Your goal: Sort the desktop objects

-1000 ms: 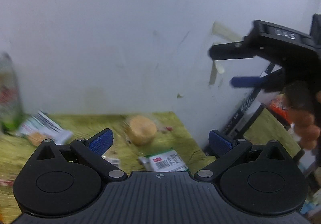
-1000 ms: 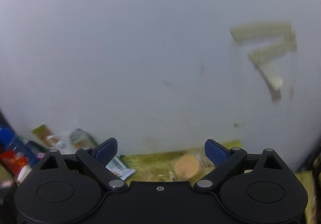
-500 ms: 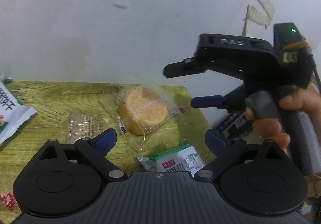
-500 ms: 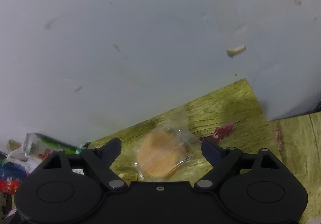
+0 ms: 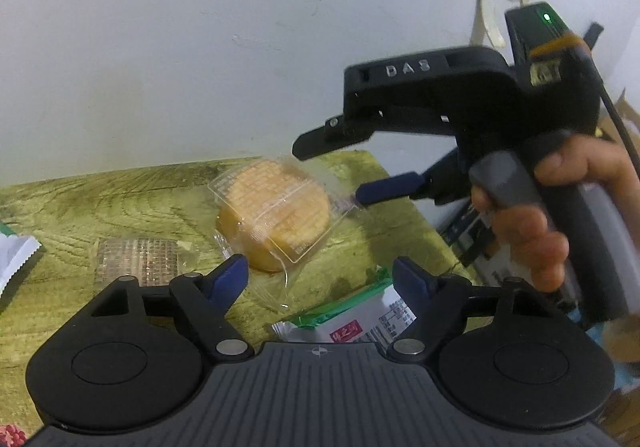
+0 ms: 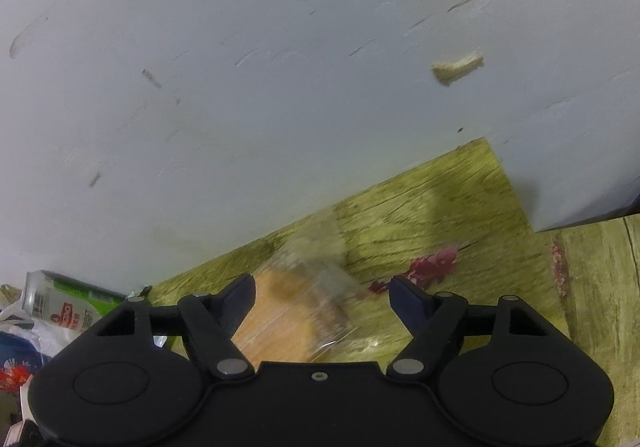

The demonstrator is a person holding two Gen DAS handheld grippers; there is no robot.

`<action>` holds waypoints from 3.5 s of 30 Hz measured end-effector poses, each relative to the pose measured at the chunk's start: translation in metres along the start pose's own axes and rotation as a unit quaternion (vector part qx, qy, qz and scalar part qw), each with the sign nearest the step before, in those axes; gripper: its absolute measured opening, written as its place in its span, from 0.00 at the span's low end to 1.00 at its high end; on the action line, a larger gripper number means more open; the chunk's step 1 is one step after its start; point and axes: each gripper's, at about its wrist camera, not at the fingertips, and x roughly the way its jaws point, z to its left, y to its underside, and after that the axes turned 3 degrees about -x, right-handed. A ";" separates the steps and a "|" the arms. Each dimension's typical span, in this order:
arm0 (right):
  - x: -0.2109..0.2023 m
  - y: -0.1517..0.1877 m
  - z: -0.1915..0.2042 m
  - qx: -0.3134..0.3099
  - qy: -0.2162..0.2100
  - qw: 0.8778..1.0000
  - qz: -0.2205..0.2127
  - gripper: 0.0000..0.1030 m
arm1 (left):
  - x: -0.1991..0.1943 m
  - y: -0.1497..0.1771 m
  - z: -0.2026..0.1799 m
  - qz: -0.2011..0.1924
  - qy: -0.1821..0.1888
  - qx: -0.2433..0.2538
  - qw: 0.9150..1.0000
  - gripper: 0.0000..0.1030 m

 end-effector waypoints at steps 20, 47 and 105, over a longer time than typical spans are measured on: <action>-0.006 0.031 0.000 0.004 -0.078 0.997 0.024 0.35 | -0.010 -0.001 0.006 -0.001 0.001 -0.004 1.000 0.76; -0.046 0.035 0.078 -0.040 -0.180 0.983 0.026 0.62 | -0.065 -0.002 0.035 0.028 0.030 0.001 0.999 0.91; -0.034 0.066 0.048 0.070 -0.163 0.983 0.040 0.78 | -0.084 -0.010 0.003 -0.054 -0.032 0.063 0.996 0.68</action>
